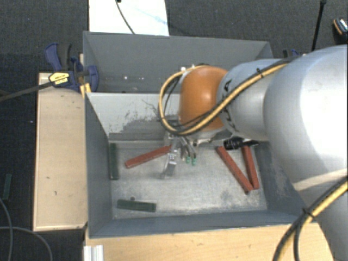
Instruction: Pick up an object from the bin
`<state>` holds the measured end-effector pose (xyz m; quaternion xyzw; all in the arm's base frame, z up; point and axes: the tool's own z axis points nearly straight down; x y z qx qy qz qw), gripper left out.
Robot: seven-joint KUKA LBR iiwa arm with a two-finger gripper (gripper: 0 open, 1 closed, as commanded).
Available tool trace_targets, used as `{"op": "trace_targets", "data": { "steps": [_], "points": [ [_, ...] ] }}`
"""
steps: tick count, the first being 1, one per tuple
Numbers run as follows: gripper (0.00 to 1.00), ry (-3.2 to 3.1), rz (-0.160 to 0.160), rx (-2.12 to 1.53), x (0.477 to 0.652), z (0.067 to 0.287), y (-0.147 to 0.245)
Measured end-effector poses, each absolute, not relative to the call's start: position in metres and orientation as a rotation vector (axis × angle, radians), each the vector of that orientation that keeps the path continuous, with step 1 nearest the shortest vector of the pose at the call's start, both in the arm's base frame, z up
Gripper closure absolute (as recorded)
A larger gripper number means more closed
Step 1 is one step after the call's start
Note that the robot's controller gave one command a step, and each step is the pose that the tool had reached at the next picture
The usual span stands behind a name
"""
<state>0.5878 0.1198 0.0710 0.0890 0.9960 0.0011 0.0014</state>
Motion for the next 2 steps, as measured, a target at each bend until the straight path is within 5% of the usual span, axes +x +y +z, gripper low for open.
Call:
{"op": "trace_targets", "data": {
  "steps": [1, 2],
  "points": [
    [1.0, 3.124, 0.005, 0.282, 0.588, 0.072, 0.12],
    [1.0, 3.118, 0.007, 0.301, 0.583, 0.178, 0.133]
  ]
}}
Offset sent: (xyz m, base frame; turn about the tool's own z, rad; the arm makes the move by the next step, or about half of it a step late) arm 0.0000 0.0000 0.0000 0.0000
